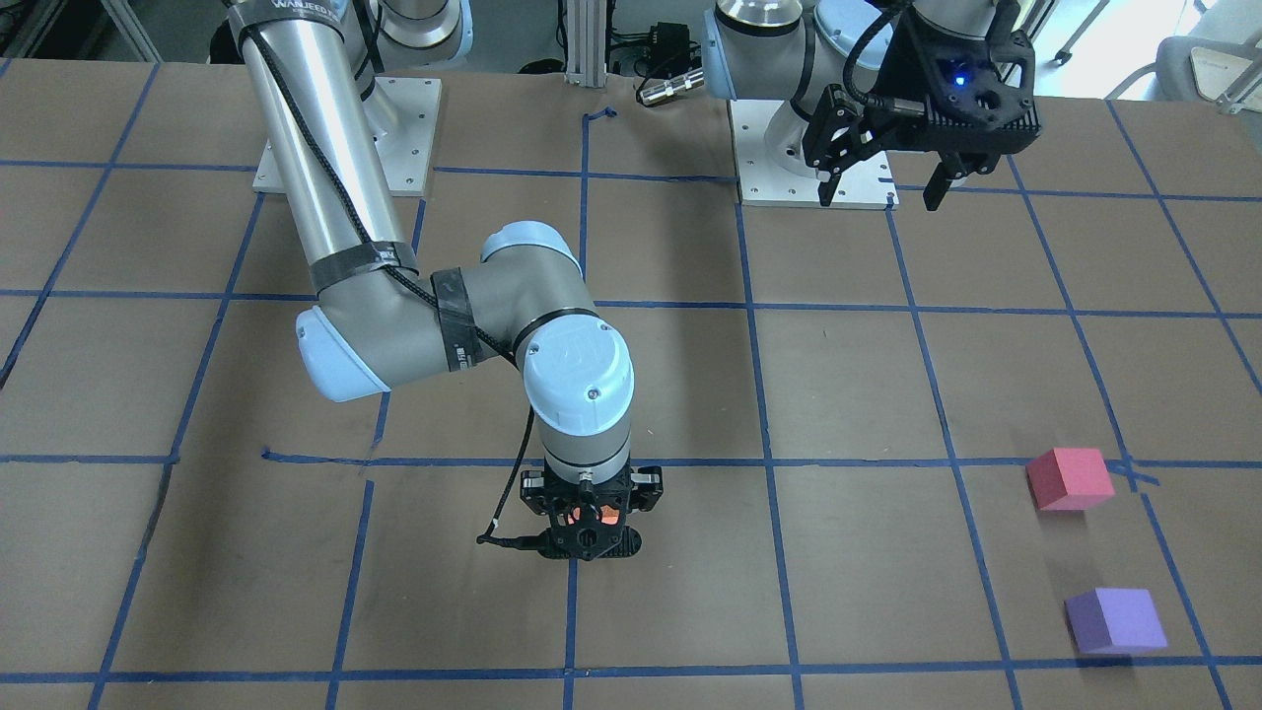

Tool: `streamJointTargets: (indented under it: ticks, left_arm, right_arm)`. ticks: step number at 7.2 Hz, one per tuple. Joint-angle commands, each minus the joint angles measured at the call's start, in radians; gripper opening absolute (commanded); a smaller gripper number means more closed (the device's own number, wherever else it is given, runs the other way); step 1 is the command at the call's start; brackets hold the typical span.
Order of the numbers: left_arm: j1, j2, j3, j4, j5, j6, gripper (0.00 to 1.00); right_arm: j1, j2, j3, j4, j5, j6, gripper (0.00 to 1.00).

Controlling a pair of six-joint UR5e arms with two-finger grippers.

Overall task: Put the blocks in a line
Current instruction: 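Carry the orange cube toward the table center and set it down, then open the right gripper and raise it while the left arm reaches toward center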

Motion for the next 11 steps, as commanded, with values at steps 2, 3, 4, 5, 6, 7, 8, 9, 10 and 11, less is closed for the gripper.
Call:
streamJointTargets:
  ticks: [2, 3, 4, 5, 6, 7, 8, 9, 10, 11]
  left_arm:
    - [0.001, 0.001, 0.000, 0.000, 0.000, 0.000, 1.00]
    - [0.003, 0.001, 0.000, 0.000, 0.000, 0.000, 1.00]
    - [0.003, 0.001, 0.000, 0.000, 0.002, 0.000, 1.00]
    - [0.001, 0.001, 0.000, 0.000, 0.002, 0.000, 1.00]
    - [0.001, 0.001, 0.000, -0.002, 0.003, 0.000, 1.00]
    - [0.001, -0.001, 0.000, 0.000, 0.000, 0.002, 1.00]
    - [-0.004, -0.005, 0.000, 0.002, 0.002, 0.000, 1.00]
    - [-0.004, -0.011, 0.000, 0.002, 0.000, 0.002, 1.00]
    - [-0.004, -0.028, 0.011, 0.008, -0.008, 0.002, 1.00]
    - [-0.004, -0.033, 0.018, 0.009, -0.012, 0.003, 1.00]
  right_arm:
    - [0.014, 0.039, -0.020, -0.003, -0.001, 0.005, 0.23]
    - [0.014, 0.044, -0.020, -0.003, -0.001, 0.000, 0.37]
    - [0.014, 0.051, -0.020, -0.027, -0.003, -0.010, 0.97]
    - [0.014, 0.050, -0.018, -0.047, -0.006, -0.003, 1.00]
    - [0.017, 0.042, -0.018, -0.038, -0.009, 0.003, 1.00]
    - [0.021, 0.033, -0.018, -0.037, -0.004, 0.005, 1.00]
    - [0.022, 0.003, -0.017, -0.008, -0.009, 0.011, 1.00]
    - [0.002, -0.074, -0.020, 0.070, -0.004, 0.006, 1.00]
    - [-0.020, -0.150, -0.004, 0.154, -0.007, 0.005, 1.00]
    - [-0.056, -0.239, -0.001, 0.283, -0.018, -0.007, 1.00]
